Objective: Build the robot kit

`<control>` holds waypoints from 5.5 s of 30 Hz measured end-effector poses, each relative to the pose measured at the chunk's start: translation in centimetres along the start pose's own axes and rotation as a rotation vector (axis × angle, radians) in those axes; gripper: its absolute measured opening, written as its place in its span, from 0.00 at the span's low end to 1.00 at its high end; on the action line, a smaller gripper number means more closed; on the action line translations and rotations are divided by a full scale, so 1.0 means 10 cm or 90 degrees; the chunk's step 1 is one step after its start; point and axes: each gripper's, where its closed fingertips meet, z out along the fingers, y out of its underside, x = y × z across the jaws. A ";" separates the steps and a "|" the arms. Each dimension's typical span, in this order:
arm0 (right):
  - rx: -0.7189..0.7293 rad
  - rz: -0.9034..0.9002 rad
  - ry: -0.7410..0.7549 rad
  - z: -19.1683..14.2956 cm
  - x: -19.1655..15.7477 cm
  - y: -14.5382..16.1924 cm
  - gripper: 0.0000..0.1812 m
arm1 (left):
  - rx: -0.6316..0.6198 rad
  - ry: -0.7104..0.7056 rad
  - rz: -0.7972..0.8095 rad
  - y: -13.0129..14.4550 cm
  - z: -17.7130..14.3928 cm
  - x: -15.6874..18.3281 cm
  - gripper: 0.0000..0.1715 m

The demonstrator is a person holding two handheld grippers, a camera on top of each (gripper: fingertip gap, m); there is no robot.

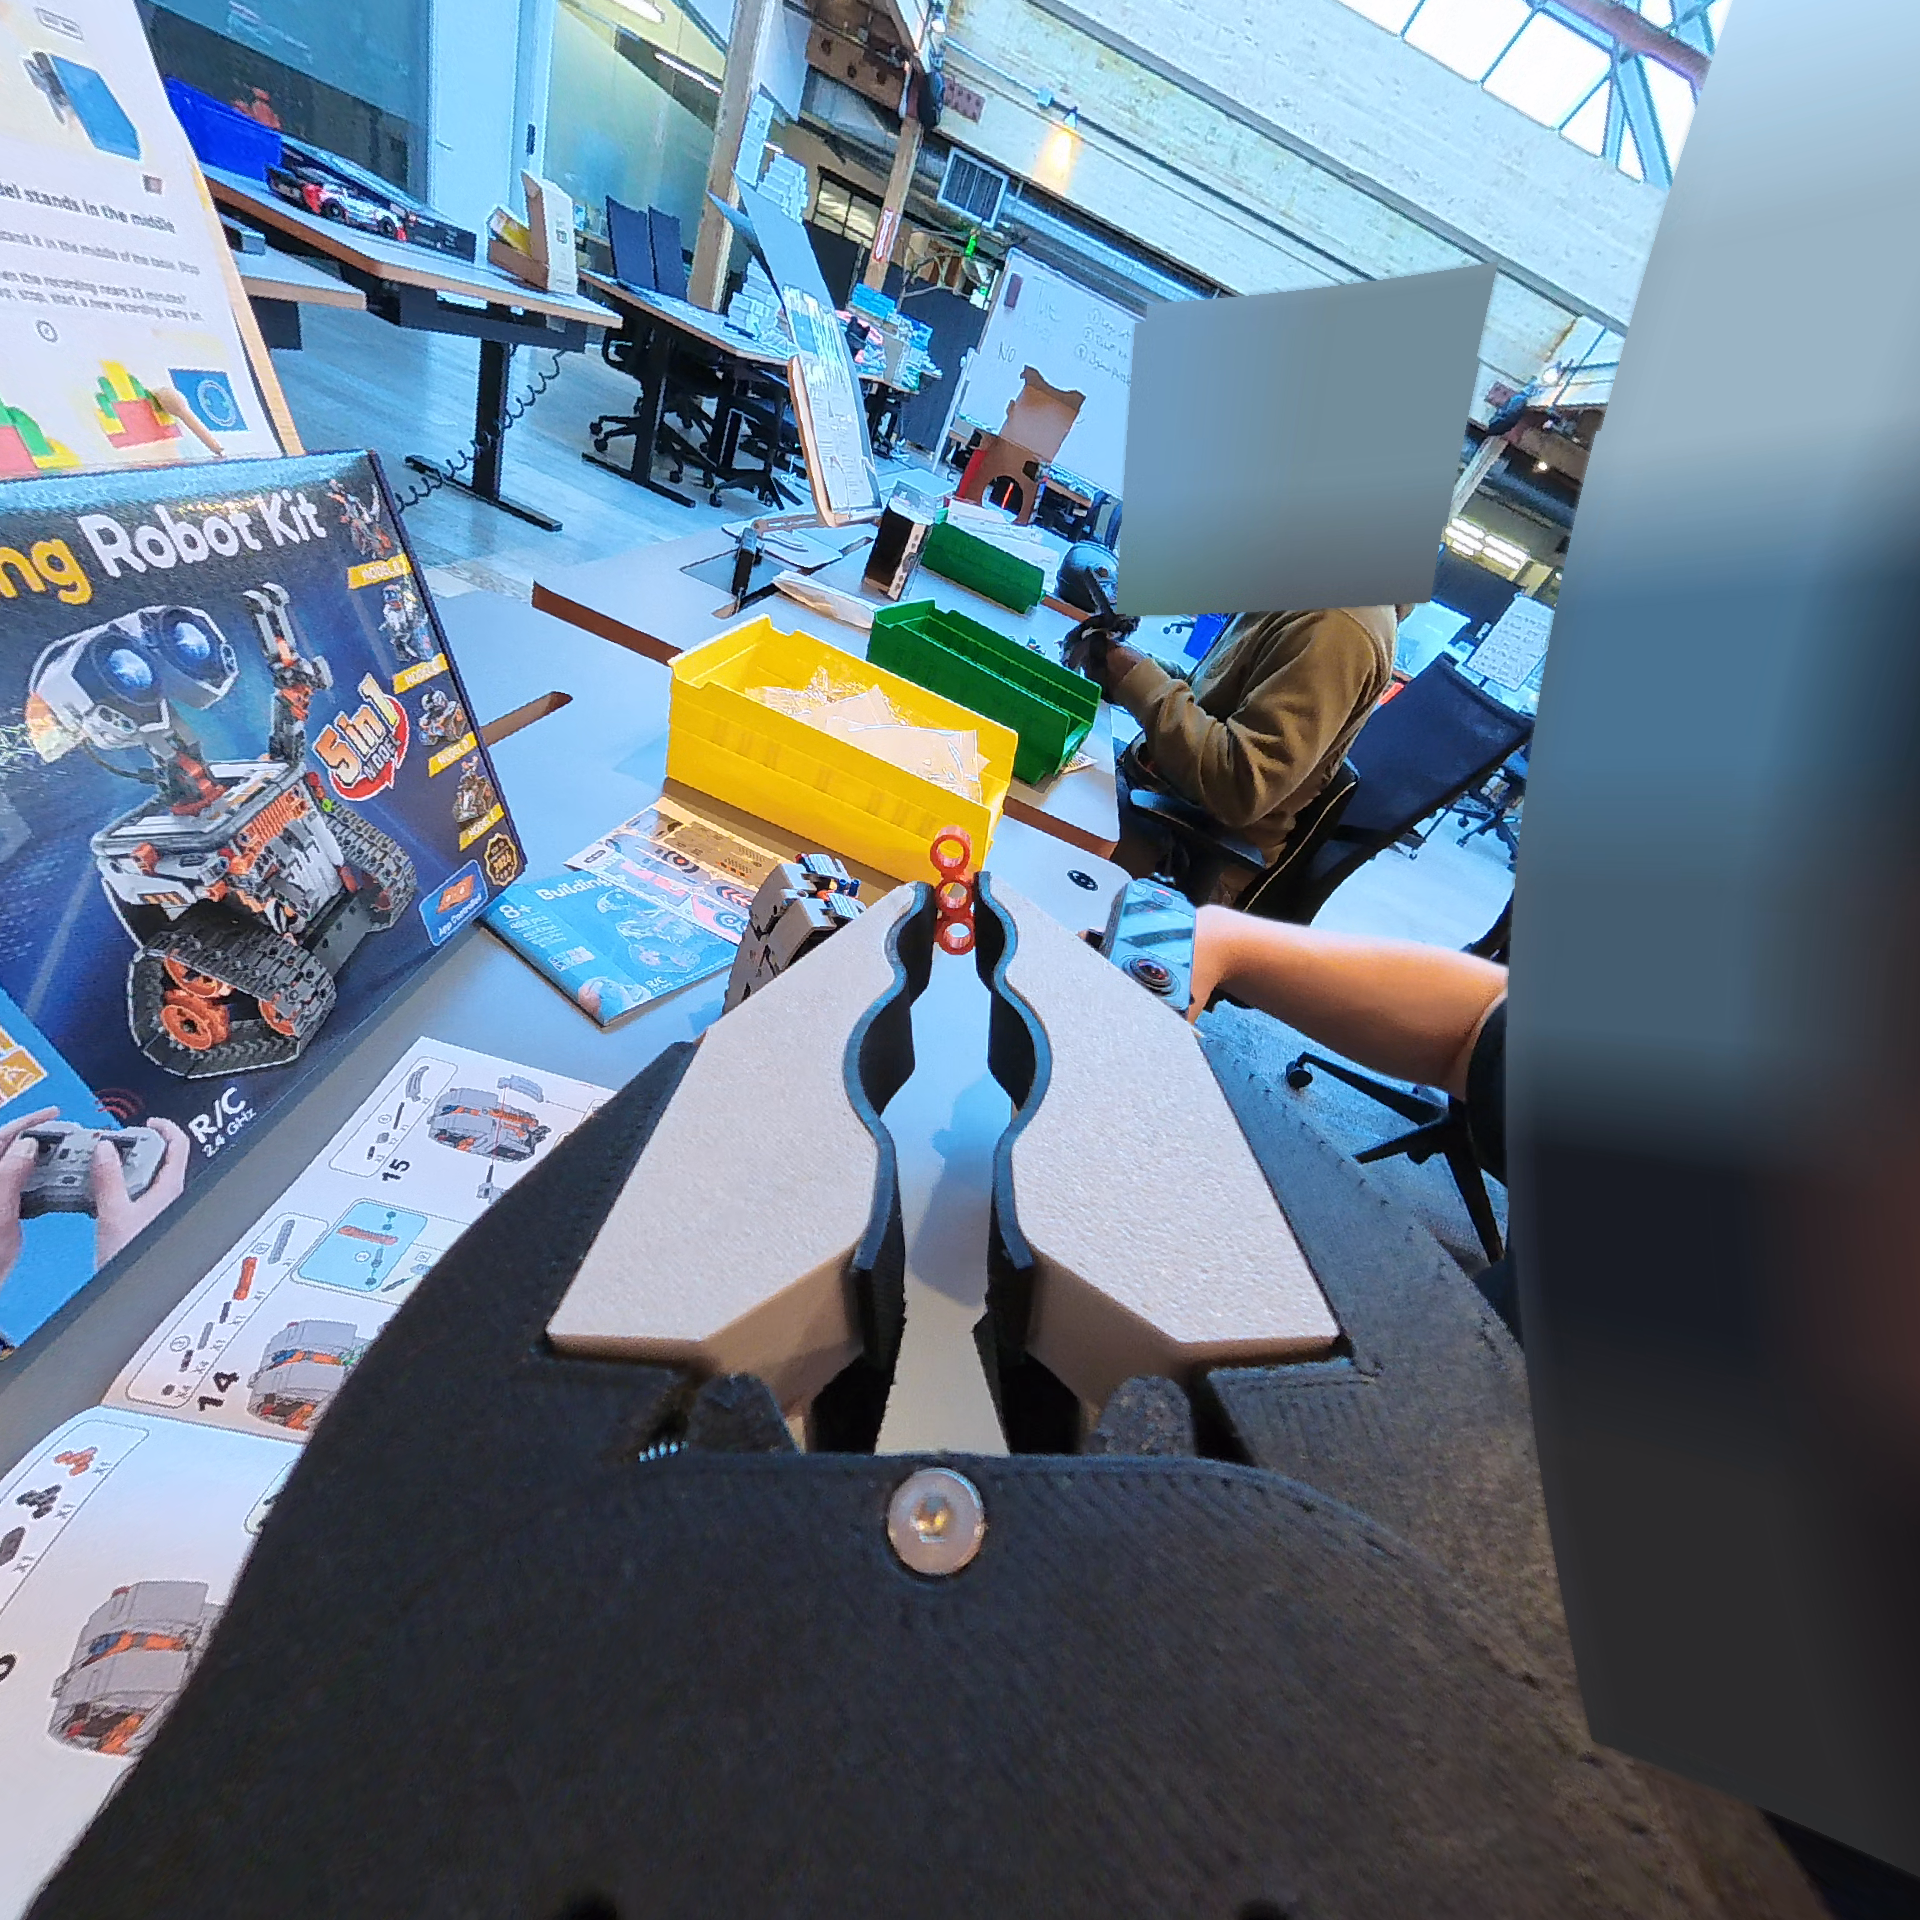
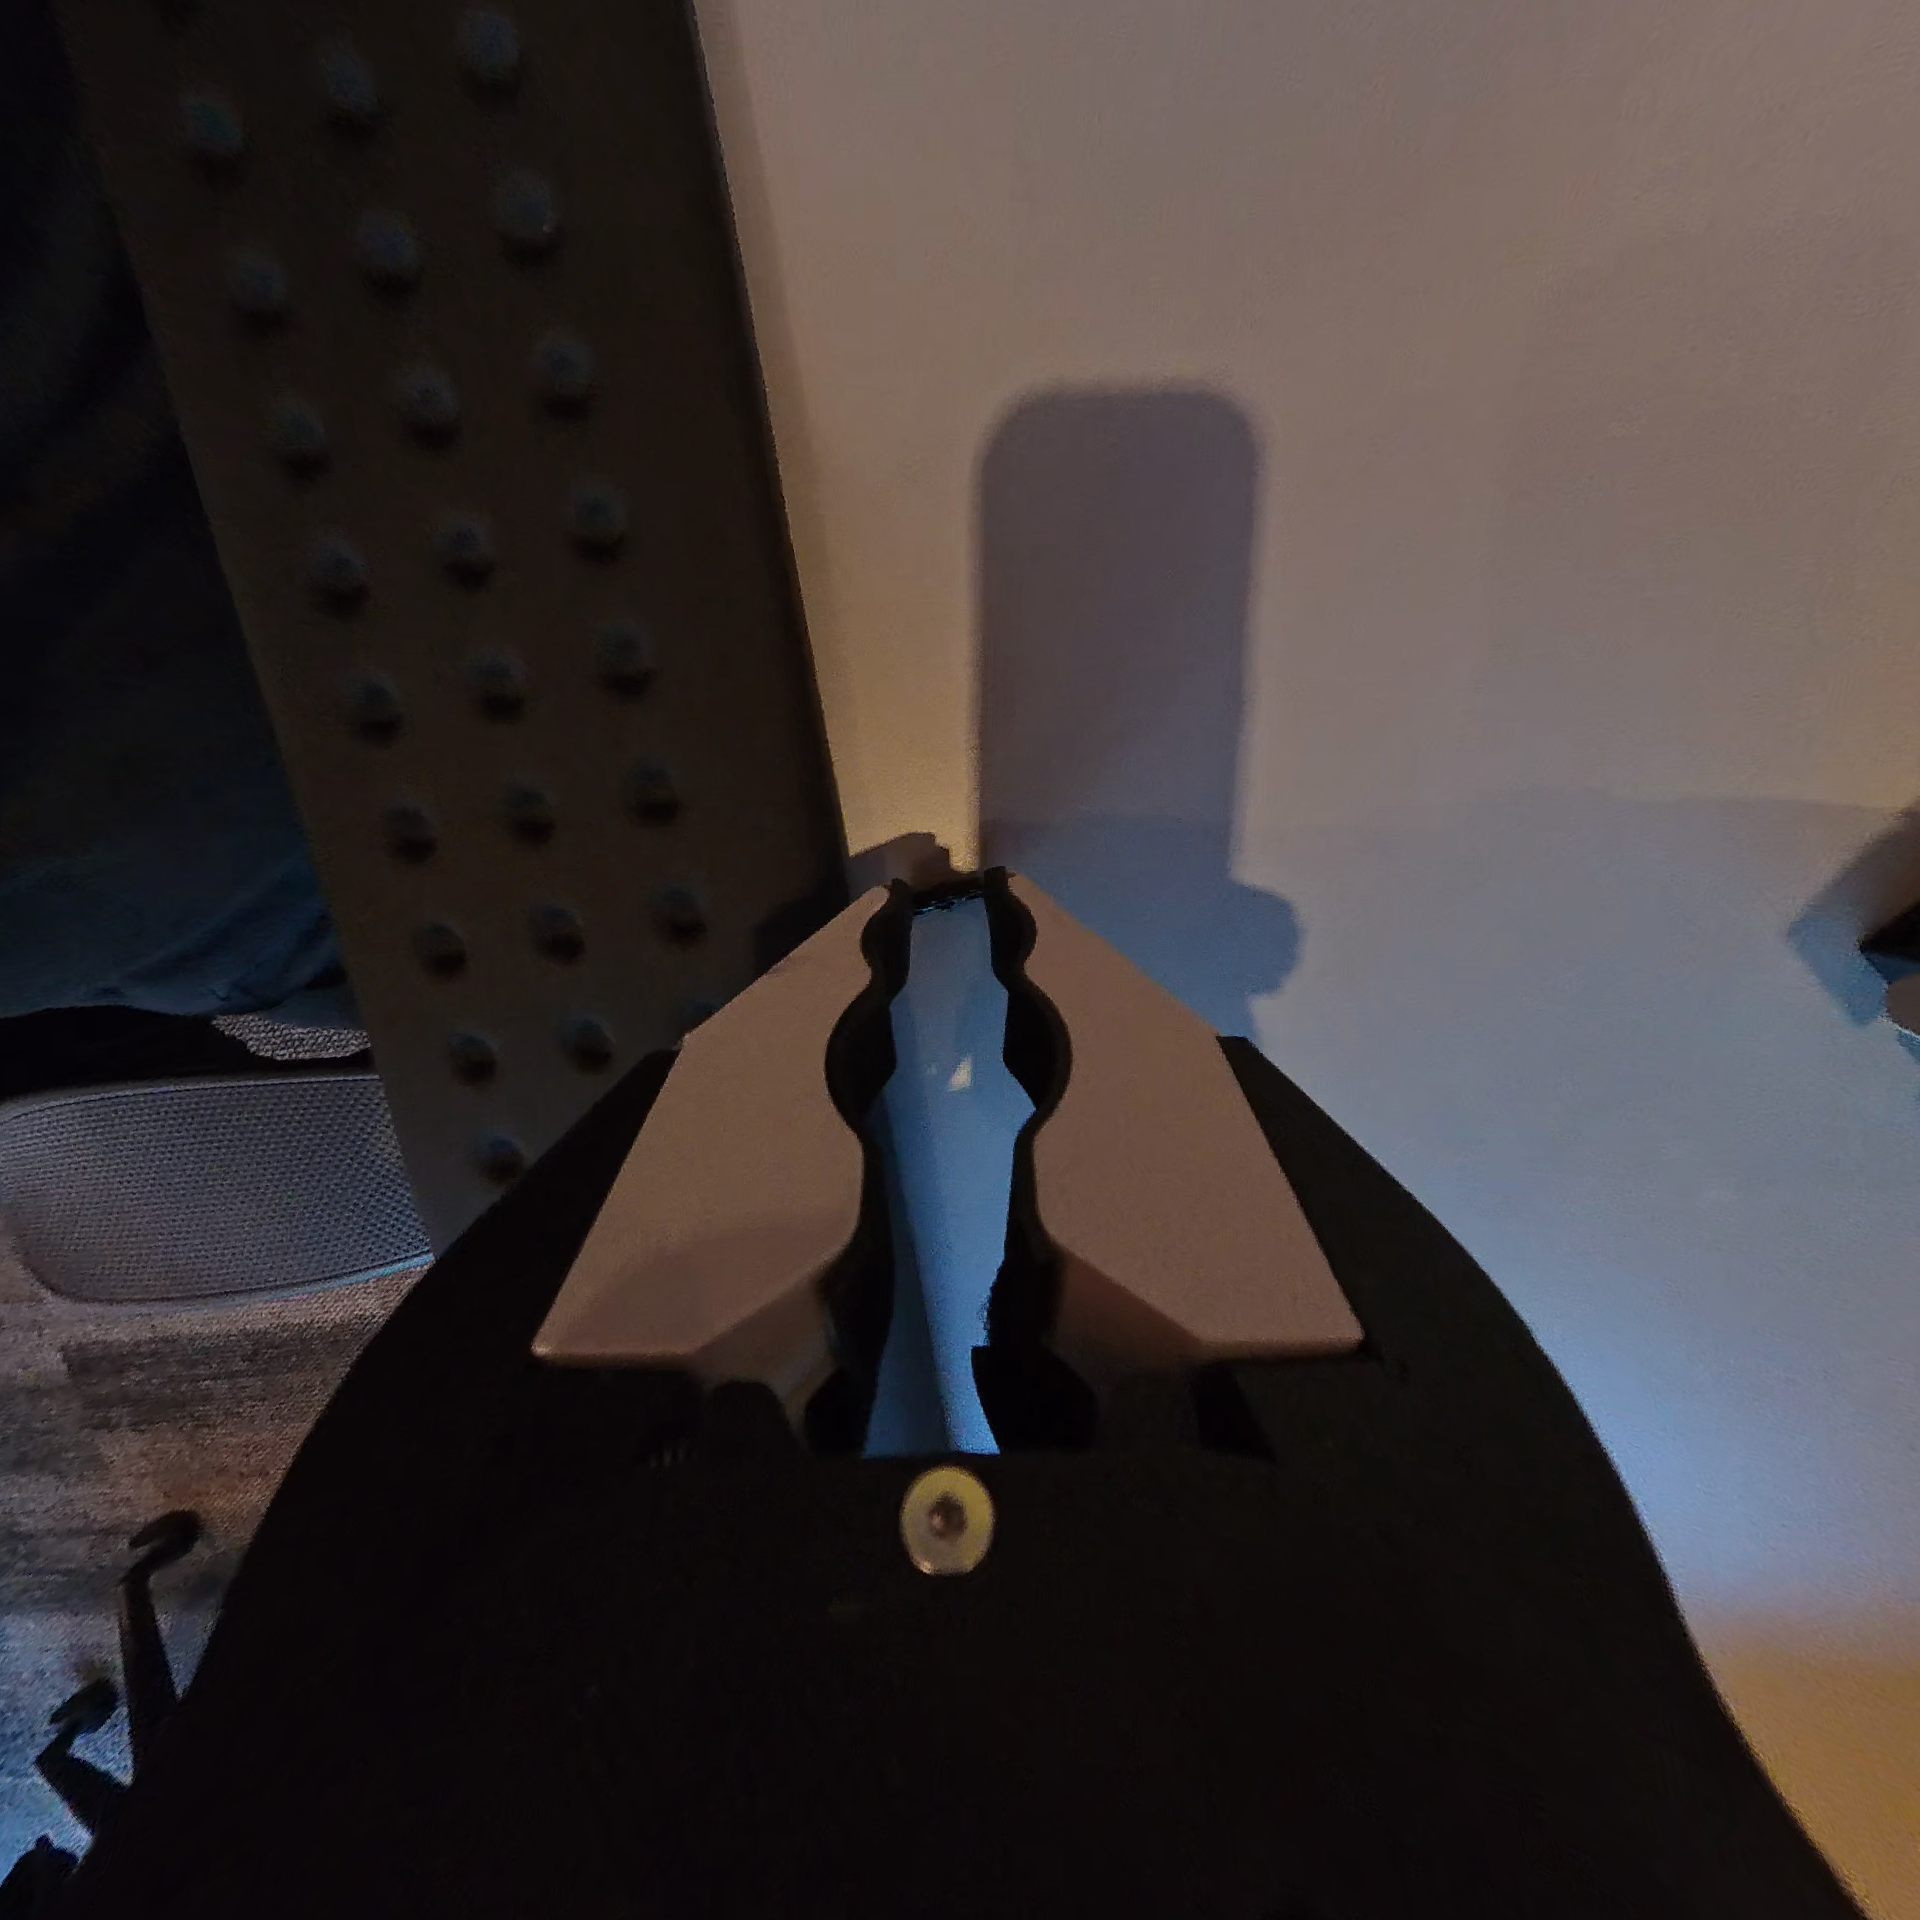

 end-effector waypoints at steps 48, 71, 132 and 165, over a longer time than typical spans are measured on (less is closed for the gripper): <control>-0.181 -0.344 0.081 -0.08 0.08 0.12 0.09 | -0.025 0.006 0.002 0.07 0.07 0.03 0.02; -0.261 -0.457 0.004 0.00 0.00 0.17 0.00 | -0.035 -0.009 0.002 0.10 0.09 -0.02 0.02; 0.368 0.061 0.319 -0.33 0.96 -1.39 0.01 | -0.428 -0.079 -0.307 2.48 0.44 -0.63 0.02; 0.416 -0.033 0.399 -0.44 0.81 -1.58 0.02 | -0.235 -0.082 -0.140 1.90 0.85 -0.37 0.03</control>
